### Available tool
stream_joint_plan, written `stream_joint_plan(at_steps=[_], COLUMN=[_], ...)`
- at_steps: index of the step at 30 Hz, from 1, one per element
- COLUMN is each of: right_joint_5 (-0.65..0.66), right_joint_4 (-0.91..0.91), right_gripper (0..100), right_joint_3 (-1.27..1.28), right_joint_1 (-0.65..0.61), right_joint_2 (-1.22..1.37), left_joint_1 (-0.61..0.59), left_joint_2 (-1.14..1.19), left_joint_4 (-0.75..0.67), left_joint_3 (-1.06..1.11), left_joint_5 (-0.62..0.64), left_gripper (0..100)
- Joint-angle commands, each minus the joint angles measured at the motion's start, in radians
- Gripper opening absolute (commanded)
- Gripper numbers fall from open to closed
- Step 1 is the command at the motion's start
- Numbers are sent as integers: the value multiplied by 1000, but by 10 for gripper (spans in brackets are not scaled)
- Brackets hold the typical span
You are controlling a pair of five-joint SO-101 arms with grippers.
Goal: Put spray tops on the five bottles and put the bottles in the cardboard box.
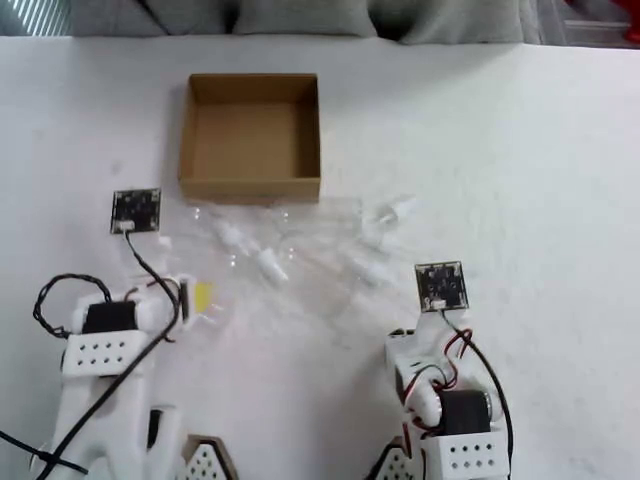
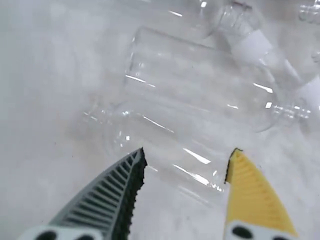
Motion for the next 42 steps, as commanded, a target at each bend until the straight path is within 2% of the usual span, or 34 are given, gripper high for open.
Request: stream_joint_plan(at_steps=[1,7,19,27,42], right_joint_5=[0,0,0,0,0], right_joint_4=[5,5,5,5,5], right_gripper=[20,20,20,20,20], right_joint_3=[8,8,8,8,8], right_joint_1=[-1,-1,-4,-1,-1], right_joint_2=[-8,-8,-8,-8,-8], left_joint_1=[-58,-96,-104,-193,-255], left_joint_2=[19,19,21,21,81], left_joint_4=[61,152,147,146,186], left_joint_3=[12,-17,32,25,-37], left_joint_5=[29,43,51,84,86], left_gripper=[275,276,276,276,276])
